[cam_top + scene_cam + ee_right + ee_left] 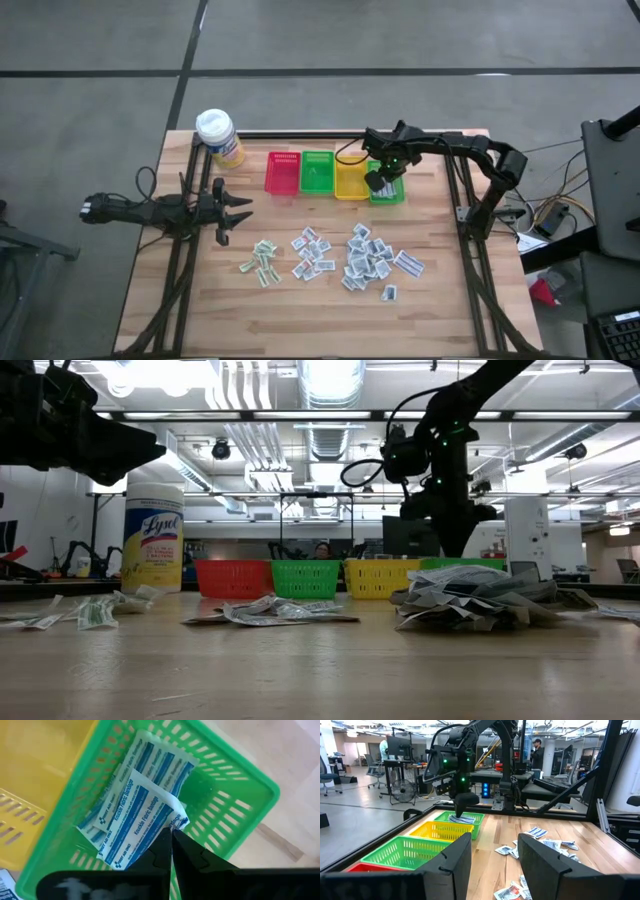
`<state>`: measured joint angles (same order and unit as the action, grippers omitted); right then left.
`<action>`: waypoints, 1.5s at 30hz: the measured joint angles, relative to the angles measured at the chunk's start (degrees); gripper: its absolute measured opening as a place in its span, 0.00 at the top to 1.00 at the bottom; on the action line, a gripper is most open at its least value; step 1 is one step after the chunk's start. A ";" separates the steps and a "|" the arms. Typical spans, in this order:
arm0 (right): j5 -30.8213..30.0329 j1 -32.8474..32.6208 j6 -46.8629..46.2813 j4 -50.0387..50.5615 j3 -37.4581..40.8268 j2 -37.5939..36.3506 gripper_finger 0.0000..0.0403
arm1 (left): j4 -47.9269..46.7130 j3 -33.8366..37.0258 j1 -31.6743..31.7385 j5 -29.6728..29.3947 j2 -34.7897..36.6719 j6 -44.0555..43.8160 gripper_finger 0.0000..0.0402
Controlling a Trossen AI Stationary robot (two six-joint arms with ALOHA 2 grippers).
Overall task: Pick & Place First Aid Supplies
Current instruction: Put the blue bandage into the right green bin
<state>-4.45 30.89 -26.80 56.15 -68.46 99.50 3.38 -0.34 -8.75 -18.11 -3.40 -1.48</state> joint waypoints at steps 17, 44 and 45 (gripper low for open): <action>-0.04 0.14 1.32 0.41 -0.48 -0.02 0.76 | 0.00 0.00 0.02 -0.01 0.00 -0.01 0.61; 9.49 -17.16 -14.39 22.31 -9.79 -14.80 0.69 | 0.00 0.00 0.01 0.00 0.00 -0.04 0.61; 9.50 -18.60 -15.31 22.33 -9.79 -15.32 0.69 | 0.00 0.00 0.00 0.00 0.00 -0.03 0.61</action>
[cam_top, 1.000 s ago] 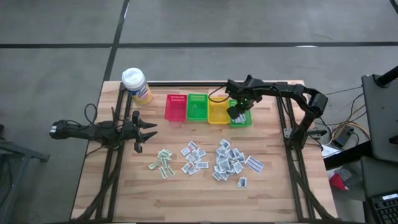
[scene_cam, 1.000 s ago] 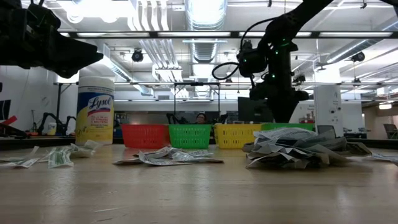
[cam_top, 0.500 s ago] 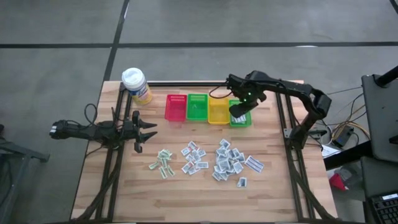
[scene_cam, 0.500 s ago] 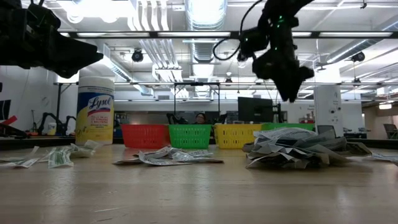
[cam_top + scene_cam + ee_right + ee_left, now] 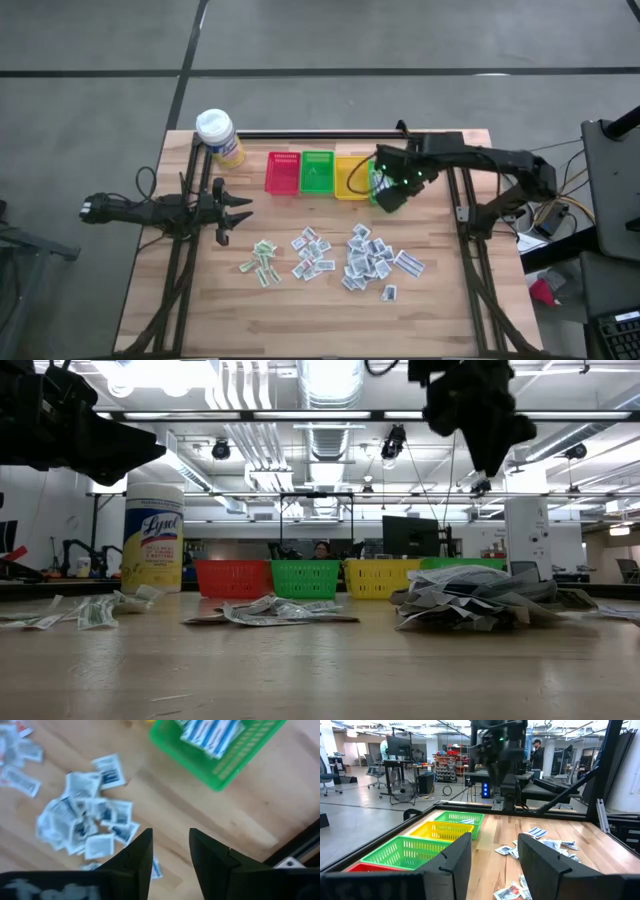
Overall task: Pick & Place First Aid Supplies
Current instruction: Put the blue bandage into the right green bin
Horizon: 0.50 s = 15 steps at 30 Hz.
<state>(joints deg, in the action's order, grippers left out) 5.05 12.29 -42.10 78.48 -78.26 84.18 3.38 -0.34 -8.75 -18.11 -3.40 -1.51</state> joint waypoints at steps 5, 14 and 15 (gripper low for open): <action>0.05 -6.52 -4.94 0.32 0.02 -1.76 0.68 | 0.00 0.00 0.00 0.00 0.00 0.01 0.61; 3.09 -15.74 -13.74 0.68 0.13 -1.10 0.67 | 0.00 0.00 0.00 0.00 0.01 0.01 0.61; 3.14 -16.54 -14.81 0.72 0.27 -0.87 0.67 | 0.00 0.00 0.02 0.00 0.00 0.01 0.61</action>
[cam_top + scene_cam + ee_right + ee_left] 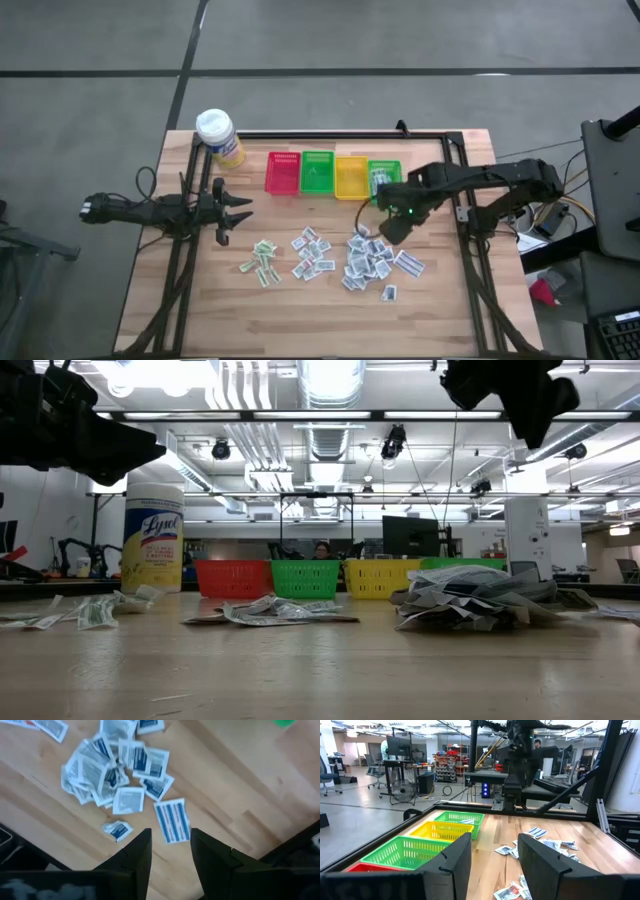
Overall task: Pick & Place First Aid Supplies
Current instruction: Put the blue bandage into the right green bin
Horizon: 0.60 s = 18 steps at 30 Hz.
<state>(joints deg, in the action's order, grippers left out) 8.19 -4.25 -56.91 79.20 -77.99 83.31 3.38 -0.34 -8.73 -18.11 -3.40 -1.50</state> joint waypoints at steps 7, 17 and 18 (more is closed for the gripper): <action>0.01 -4.41 -5.67 0.02 2.06 1.17 0.62 | 0.00 0.00 -0.01 0.00 0.00 0.00 0.61; 0.95 -7.26 -11.61 -0.63 6.49 1.20 0.58 | 0.00 0.00 -0.01 0.00 -0.15 0.00 0.61; 0.99 -7.39 -11.96 -0.99 7.22 1.20 0.58 | 0.00 0.00 0.00 0.01 -0.15 0.00 0.61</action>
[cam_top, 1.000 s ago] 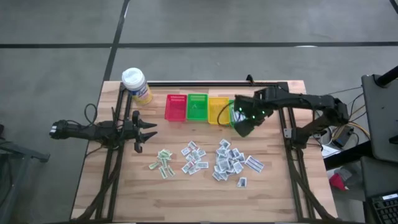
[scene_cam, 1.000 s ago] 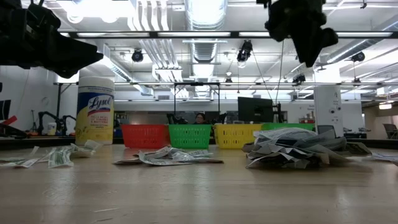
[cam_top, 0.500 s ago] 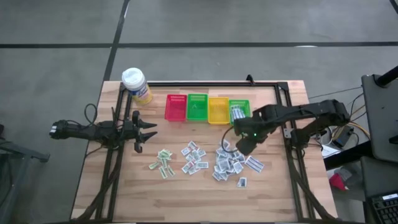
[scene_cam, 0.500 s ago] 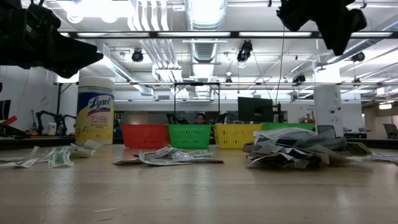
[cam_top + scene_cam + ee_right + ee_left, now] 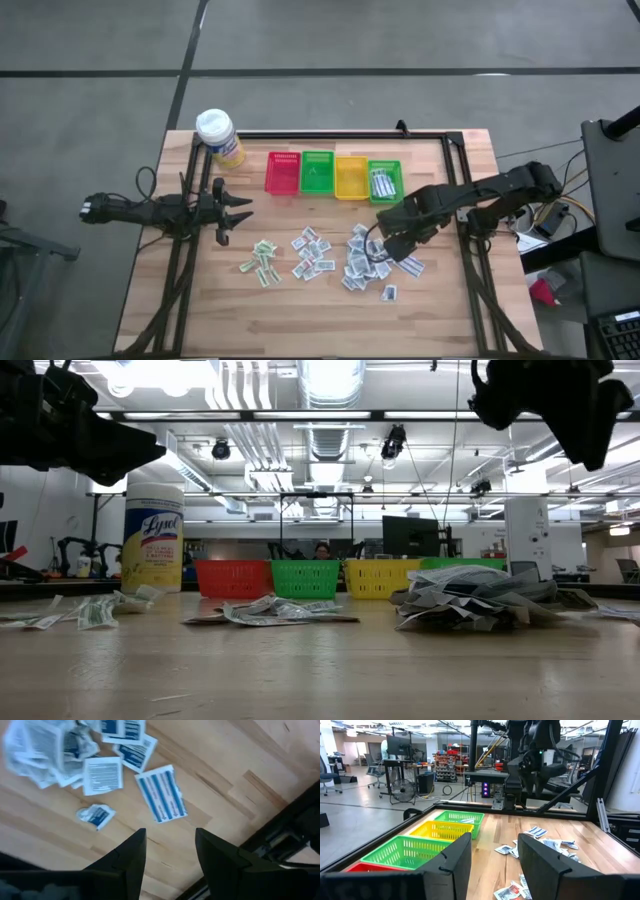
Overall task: Pick & Place First Aid Supplies
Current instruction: Put the blue bandage into the right green bin
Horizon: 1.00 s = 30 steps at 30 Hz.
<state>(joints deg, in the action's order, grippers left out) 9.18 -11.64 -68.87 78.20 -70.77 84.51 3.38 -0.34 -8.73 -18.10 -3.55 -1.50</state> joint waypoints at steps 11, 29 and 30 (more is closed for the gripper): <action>0.34 -0.13 0.25 -12.89 10.40 0.00 0.55 | 0.00 0.00 0.00 -0.01 0.00 0.00 0.61; 1.61 -0.11 -2.91 -30.43 24.85 0.02 0.50 | 0.00 0.00 0.00 0.00 0.00 0.00 0.61; 1.54 -0.11 -3.40 -30.83 25.28 0.02 0.50 | 0.00 0.00 -0.01 0.01 0.00 0.00 0.61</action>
<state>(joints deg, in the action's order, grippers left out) 10.72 -11.75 -72.27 47.38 -45.49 84.53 3.38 -0.34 -8.74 -18.10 -3.55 -1.50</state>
